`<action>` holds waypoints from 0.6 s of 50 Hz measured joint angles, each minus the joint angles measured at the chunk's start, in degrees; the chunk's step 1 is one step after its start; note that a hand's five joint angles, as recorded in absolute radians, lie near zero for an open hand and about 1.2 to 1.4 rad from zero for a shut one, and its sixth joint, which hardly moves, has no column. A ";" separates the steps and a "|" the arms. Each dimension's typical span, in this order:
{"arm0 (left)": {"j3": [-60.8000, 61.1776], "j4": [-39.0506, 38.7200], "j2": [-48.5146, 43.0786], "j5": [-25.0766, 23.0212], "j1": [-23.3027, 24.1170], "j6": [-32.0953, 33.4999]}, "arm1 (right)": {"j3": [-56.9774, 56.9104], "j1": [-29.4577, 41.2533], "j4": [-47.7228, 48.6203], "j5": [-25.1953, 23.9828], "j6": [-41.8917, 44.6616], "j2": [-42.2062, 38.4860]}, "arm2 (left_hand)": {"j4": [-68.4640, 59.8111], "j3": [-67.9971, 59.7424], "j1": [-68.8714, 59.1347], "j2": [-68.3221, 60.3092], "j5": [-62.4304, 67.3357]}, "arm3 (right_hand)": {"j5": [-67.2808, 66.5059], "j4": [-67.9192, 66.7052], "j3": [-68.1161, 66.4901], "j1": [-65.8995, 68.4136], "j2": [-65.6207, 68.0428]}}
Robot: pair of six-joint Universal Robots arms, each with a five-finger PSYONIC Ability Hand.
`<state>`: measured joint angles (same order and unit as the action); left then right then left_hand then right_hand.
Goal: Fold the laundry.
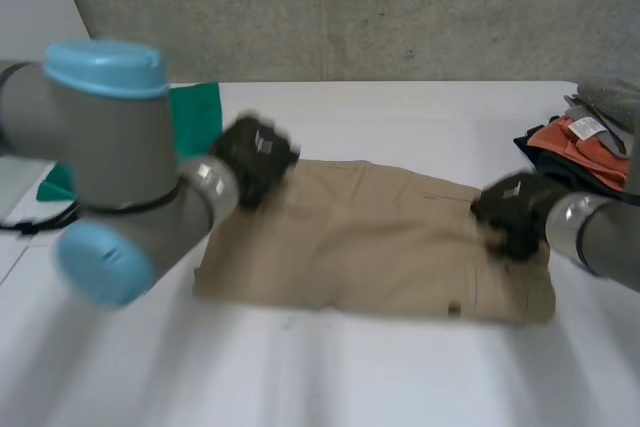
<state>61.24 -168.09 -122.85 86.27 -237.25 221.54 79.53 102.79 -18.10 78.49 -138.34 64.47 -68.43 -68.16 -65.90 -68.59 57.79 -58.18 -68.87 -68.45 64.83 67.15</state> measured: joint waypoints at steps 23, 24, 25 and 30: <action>-55.11 -6.96 -40.71 5.75 3.55 -2.71 | -16.23 3.93 33.87 12.88 -2.55 -21.22 | 56.80 55.82 55.01 56.34 -54.96 | 55.36 56.48 56.35 -51.98 -54.97; -53.27 -7.31 -39.67 6.01 3.61 -2.96 | -16.04 3.98 31.99 12.80 -4.08 -20.17 | 56.94 55.99 55.01 56.65 -54.96 | 55.36 56.49 56.35 -51.98 -54.97; -51.23 -7.79 -38.40 6.22 3.57 -3.19 | -15.74 3.96 29.83 12.55 -5.69 -18.97 | 56.94 55.99 55.01 56.65 -54.96 | 55.36 56.49 56.35 -51.98 -54.97; -40.37 -10.89 -30.70 6.78 2.85 -4.73 | -13.41 3.26 17.20 9.34 -13.63 -12.59 | 56.94 56.00 55.01 56.72 -54.96 | 55.37 56.49 56.35 -51.98 -54.97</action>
